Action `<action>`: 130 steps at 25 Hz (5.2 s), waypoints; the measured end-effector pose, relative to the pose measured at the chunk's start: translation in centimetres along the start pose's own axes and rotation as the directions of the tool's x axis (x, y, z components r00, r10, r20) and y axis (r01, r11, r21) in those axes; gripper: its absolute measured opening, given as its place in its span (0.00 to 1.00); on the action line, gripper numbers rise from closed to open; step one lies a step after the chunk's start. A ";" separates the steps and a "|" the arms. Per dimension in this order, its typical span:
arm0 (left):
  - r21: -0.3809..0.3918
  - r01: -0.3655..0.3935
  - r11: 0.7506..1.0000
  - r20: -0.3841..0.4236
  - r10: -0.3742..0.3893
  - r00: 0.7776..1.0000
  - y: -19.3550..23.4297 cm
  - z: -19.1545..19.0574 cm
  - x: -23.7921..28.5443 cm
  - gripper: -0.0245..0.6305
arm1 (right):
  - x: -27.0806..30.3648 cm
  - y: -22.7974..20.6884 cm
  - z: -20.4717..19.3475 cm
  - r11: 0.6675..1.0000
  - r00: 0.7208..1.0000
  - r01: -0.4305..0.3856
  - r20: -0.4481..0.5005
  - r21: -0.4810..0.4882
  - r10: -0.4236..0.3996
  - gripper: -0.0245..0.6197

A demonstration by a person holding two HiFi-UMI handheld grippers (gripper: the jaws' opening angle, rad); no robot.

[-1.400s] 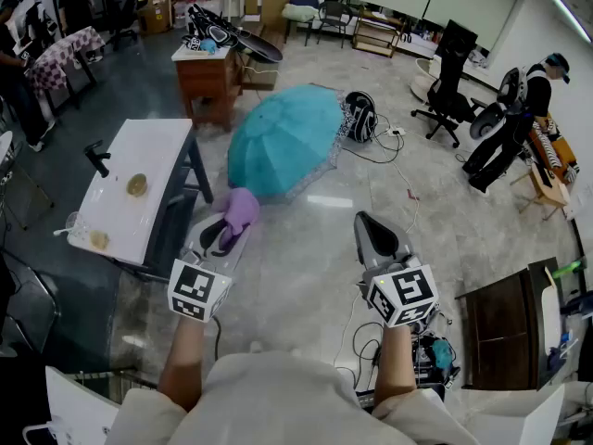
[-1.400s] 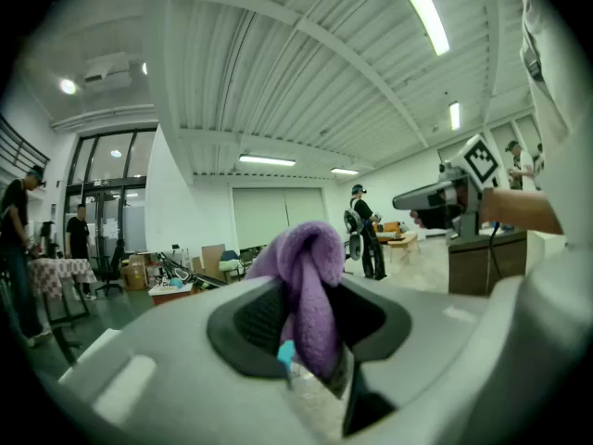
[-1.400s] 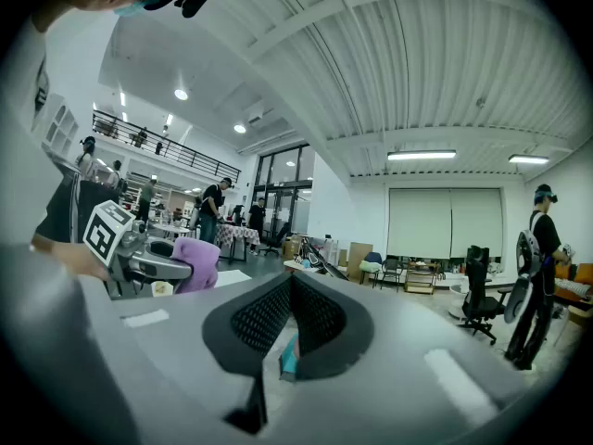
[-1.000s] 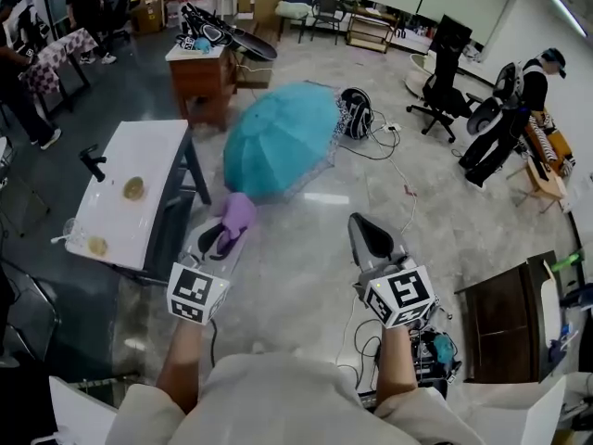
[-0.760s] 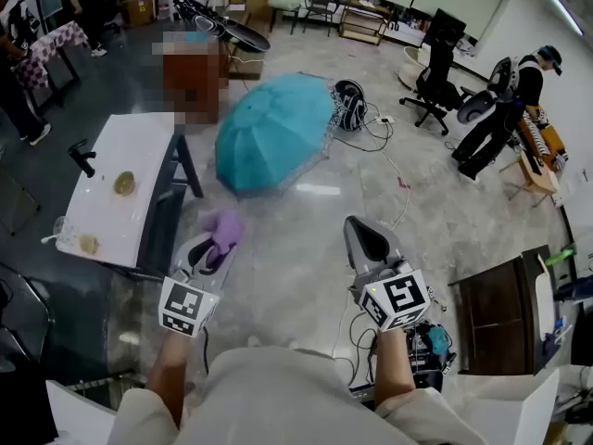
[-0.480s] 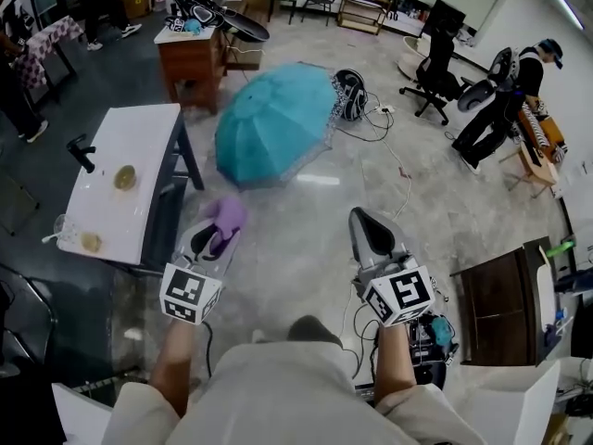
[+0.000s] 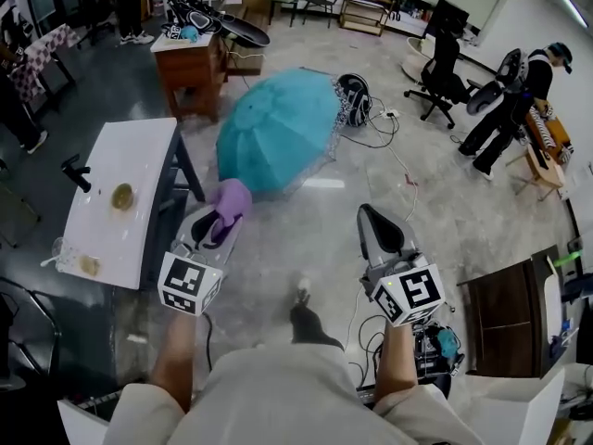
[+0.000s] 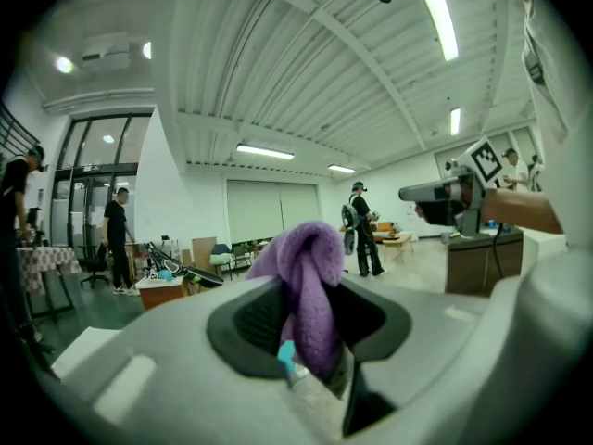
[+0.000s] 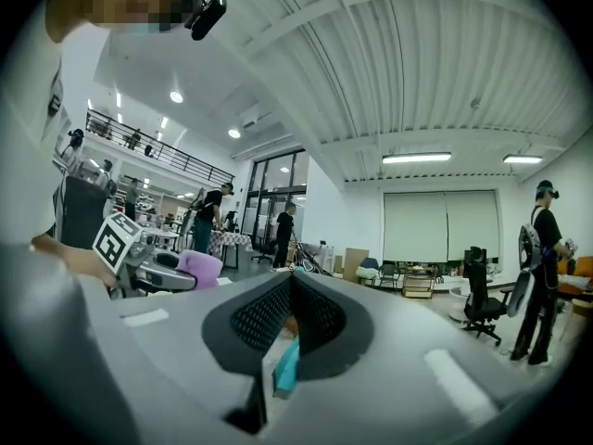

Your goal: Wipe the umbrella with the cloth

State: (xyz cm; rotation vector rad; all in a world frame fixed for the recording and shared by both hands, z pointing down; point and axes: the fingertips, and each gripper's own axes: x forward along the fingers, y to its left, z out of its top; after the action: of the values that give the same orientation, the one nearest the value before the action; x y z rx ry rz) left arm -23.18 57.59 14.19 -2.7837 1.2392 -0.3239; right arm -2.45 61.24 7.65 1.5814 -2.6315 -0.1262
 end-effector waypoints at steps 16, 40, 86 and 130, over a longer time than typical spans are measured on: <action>-0.012 -0.059 0.998 -0.051 0.058 0.997 7.7 3.8 22.1 0.24 | 15.8 -21.3 -0.9 1.000 1.000 -0.016 0.015 0.021 0.016 0.04; -0.044 -0.142 0.989 -0.102 0.137 0.985 13.8 3.3 39.4 0.24 | 28.4 -35.1 -5.5 0.999 0.998 -0.051 -0.040 0.005 0.051 0.04; -0.338 -0.005 0.941 -0.423 -0.147 0.894 53.2 -31.5 78.4 0.24 | 71.6 -44.7 -28.0 0.939 0.907 0.221 -0.410 0.264 -0.098 0.04; -0.383 -0.259 0.887 -0.597 -0.023 0.802 43.3 -47.9 90.4 0.23 | 66.1 -53.1 -43.9 0.904 0.856 0.243 -0.515 0.353 -0.029 0.04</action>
State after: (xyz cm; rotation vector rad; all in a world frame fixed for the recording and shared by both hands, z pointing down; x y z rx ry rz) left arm -6.43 -37.76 68.62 -3.0663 1.8182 -1.0980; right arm 17.66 -23.52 46.75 1.6246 -2.2137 0.7753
